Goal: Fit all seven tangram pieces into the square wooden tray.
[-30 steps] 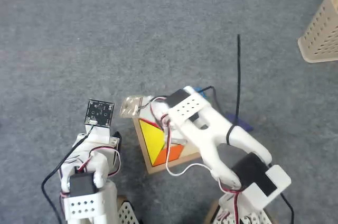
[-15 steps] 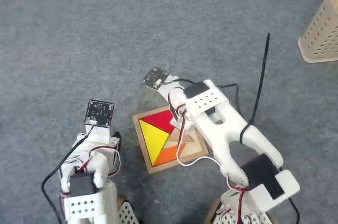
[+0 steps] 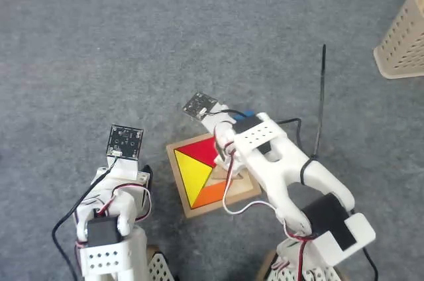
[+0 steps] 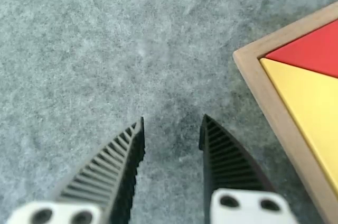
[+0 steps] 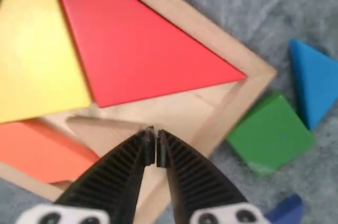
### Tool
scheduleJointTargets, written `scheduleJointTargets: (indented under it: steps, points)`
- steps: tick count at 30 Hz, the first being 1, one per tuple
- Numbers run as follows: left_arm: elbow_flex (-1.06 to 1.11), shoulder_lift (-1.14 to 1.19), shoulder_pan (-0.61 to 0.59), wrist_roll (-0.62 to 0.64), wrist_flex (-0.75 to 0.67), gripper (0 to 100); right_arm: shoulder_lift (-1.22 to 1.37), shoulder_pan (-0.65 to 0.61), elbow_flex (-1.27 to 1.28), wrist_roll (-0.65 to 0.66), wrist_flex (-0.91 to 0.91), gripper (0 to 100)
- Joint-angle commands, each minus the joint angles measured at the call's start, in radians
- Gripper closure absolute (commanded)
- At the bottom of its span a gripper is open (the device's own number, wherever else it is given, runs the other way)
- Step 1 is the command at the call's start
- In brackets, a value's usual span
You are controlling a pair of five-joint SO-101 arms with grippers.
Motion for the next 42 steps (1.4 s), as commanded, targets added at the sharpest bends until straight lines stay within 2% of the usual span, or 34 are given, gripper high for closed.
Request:
scheduleJointTargets:
  steps: [1,10,18,21,24,26,29,31,35,42]
  points:
    - [-0.012,-0.006,0.002,-0.005,0.005,83,-0.081,-0.068,-0.006,-0.014,-0.016,99.3]
    - [-0.012,-0.006,0.002,-0.005,0.005,83,-0.107,-0.097,-0.015,-0.048,-0.018,99.3]
    - [-0.012,-0.006,0.002,-0.005,0.005,83,-0.433,-0.096,0.126,-0.087,-0.018,99.3]
    - [-0.012,-0.006,0.002,-0.005,0.005,83,-0.527,-0.053,0.173,-0.087,-0.015,99.3]
    - [-0.012,-0.006,0.002,-0.005,0.005,83,-0.544,0.053,0.175,-0.092,0.007,99.2]
    - [-0.012,-0.006,0.002,-0.005,0.005,83,-0.518,0.13,0.15,-0.091,0.031,98.7]
    - [-0.012,-0.006,0.002,-0.005,0.005,83,-0.423,0.196,0.071,-0.094,0.085,91.9]
    - [-0.012,-0.006,0.002,-0.005,0.005,83,-0.329,0.202,-0.002,-0.11,0.107,86.8]
    - [-0.012,-0.006,0.002,-0.005,0.005,83,-0.113,0.183,-0.164,-0.224,0.113,80.9]
    - [-0.012,-0.006,0.002,-0.005,0.005,83,0.203,0.17,-0.411,-0.324,0.191,78.6]
